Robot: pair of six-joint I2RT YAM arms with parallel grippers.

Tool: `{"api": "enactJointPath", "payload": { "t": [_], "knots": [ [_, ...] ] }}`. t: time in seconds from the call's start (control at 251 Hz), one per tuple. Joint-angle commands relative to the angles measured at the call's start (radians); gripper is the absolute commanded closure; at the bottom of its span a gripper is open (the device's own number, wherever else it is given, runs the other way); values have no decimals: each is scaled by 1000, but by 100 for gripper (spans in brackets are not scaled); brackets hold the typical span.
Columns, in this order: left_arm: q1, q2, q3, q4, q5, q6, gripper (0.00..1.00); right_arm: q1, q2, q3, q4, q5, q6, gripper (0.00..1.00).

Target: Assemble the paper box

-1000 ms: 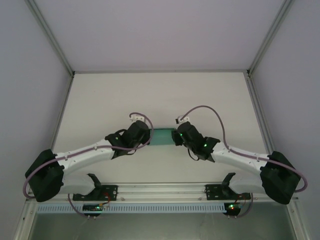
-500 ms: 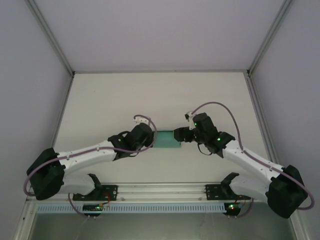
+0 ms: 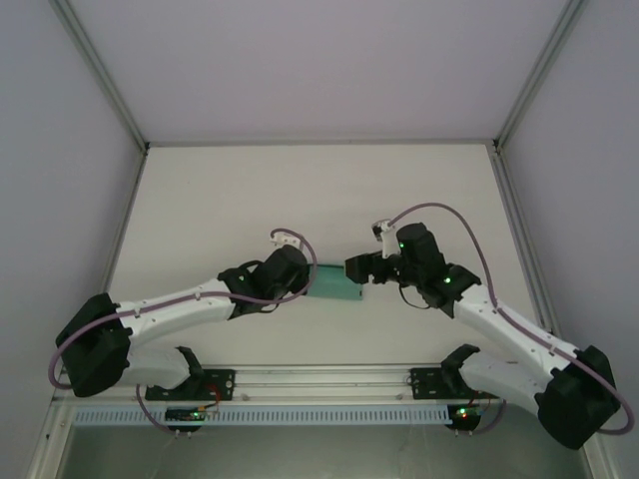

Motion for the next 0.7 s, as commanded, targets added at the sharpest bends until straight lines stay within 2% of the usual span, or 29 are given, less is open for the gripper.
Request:
{"api": "enactJointPath", "payload": {
  "t": [0.0, 0.208, 0.391, 0.515, 0.694],
  "knots": [
    [-22, 48, -36, -210, 85, 10, 98, -31, -26, -24, 23, 72, 51, 21],
    [-27, 52, -20, -210, 77, 19, 97, -69, 11, -65, 9, 6, 78, 25],
    [-29, 51, 0, -221, 70, 40, 95, -70, 31, -130, 1, 19, 93, 29],
    [-30, 45, 16, -217, 85, 67, 87, -70, 20, -186, -4, 39, 103, 30],
    [-29, 11, 36, -220, 148, 145, 65, -71, 1, -245, 20, 74, 109, 30]
  ]
}}
